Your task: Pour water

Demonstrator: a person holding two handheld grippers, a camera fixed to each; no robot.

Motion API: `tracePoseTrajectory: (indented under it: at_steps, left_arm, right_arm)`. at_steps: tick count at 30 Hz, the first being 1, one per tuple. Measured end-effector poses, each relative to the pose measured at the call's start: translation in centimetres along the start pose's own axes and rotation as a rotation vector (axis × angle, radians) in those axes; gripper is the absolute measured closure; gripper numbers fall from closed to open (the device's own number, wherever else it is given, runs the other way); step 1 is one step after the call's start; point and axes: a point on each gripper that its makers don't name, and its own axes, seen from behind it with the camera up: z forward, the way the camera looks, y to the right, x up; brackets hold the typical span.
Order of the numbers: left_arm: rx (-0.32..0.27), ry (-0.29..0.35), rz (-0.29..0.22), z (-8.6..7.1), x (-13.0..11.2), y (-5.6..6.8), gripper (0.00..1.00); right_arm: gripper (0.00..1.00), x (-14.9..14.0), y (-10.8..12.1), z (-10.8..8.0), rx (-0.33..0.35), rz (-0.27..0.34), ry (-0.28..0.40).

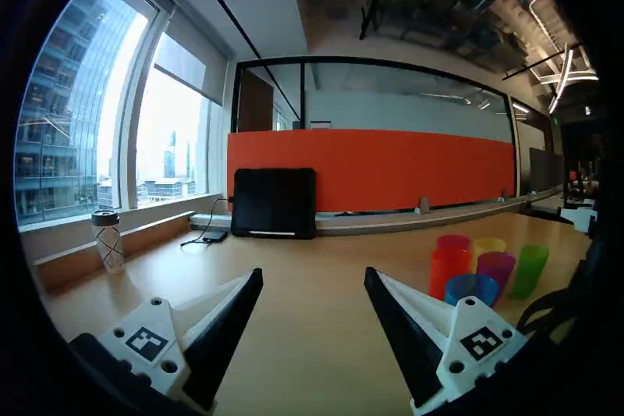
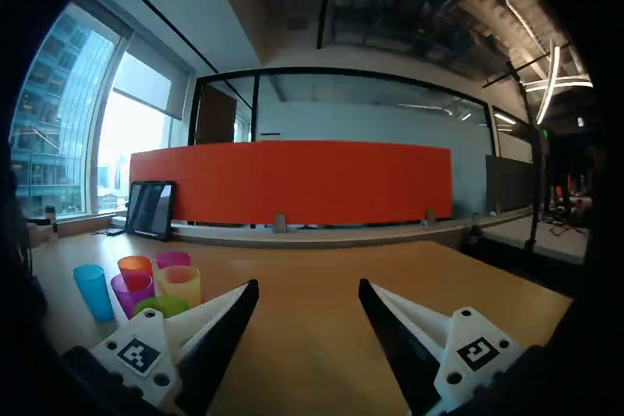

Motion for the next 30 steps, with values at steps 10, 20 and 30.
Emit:
tracePoseTrajectory:
  at_steps: [10, 20, 30]
  left_arm:
    - [0.0, 0.0, 0.0, -0.04, -0.02, -0.05, 0.03]
    - [0.0, 0.0, 0.0, -0.02, -0.03, -0.1, 0.03]
    - [0.0, 0.0, 0.0, 0.07, -0.04, -0.04, 0.03]
  right_arm:
    - [0.01, -0.09, -0.03, -0.18, 0.001, 0.0, 0.0]
    - [0.01, -0.11, -0.04, -0.05, 0.001, 0.0, -0.001]
    - [0.01, -0.07, -0.03, -0.05, 0.001, 0.0, -0.001]
